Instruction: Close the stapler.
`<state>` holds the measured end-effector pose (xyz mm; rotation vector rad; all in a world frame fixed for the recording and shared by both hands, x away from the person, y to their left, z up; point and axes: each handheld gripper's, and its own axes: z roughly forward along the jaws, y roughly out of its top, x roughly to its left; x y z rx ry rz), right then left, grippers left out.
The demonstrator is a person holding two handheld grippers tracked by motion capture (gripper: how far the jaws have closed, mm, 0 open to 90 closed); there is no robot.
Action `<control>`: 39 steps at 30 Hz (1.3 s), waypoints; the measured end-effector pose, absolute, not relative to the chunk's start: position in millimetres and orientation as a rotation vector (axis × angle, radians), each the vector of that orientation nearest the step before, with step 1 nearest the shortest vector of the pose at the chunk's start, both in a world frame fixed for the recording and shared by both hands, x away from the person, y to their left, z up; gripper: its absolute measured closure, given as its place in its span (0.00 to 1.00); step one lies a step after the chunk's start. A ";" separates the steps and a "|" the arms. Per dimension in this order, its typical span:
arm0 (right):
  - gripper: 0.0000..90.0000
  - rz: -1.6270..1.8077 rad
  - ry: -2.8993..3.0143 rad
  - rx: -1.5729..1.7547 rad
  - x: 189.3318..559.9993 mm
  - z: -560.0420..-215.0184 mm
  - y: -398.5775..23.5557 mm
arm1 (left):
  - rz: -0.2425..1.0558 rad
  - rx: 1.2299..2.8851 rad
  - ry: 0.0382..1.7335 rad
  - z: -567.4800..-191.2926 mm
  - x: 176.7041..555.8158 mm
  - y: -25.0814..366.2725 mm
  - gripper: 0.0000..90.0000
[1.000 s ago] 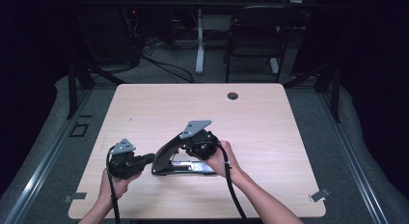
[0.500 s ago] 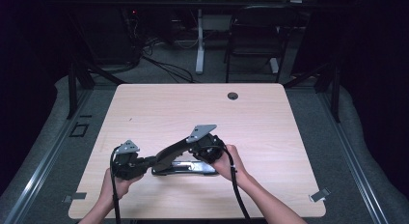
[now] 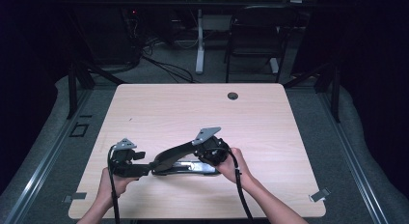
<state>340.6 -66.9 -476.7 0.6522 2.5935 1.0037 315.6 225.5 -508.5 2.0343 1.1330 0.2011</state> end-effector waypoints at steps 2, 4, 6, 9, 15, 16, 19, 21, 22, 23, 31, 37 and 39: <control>0.97 1.001 2.594 0.661 340.7 -478.2 -68.6 | 0.204 2.034 1.136 -508.5 315.8 225.8 0.29; 0.97 0.999 2.595 0.669 340.6 -480.1 -69.8 | 0.211 2.036 1.139 -508.5 316.0 226.4 0.27; 0.97 0.985 2.601 0.669 340.8 -481.1 -71.4 | 0.211 2.033 1.146 -508.3 316.0 227.4 0.26; 0.97 0.978 2.602 0.680 341.2 -483.3 -73.7 | 0.212 2.037 1.153 -508.6 316.5 229.3 0.25; 0.97 0.936 2.624 0.714 342.8 -490.5 -81.3 | 0.216 2.029 1.171 -508.9 317.5 233.1 0.21; 0.97 0.922 2.631 0.711 343.5 -491.8 -83.0 | 0.216 2.028 1.176 -508.9 317.6 233.5 0.20; 0.96 0.896 2.642 0.728 344.9 -496.0 -86.7 | 0.217 2.026 1.187 -509.1 318.0 234.3 0.18; 0.96 0.888 2.653 0.741 346.2 -498.8 -88.7 | 0.219 2.027 1.188 -508.9 318.1 234.6 0.17; 0.96 0.874 2.660 0.738 346.8 -499.9 -89.4 | 0.220 2.028 1.188 -508.9 318.1 234.6 0.17; 0.96 0.862 2.666 0.740 347.2 -501.2 -90.0 | 0.220 2.029 1.188 -508.9 318.2 234.7 0.17; 0.95 0.768 2.737 0.767 350.3 -515.1 -98.0 | 0.207 2.038 1.186 -509.4 318.2 236.2 0.17; 0.96 0.711 2.732 0.817 349.9 -514.1 -118.9 | 0.209 2.032 1.194 -509.4 318.7 237.1 0.17; 0.96 0.727 2.695 0.854 350.5 -505.8 -127.4 | 0.211 2.034 1.193 -509.4 318.6 237.0 0.17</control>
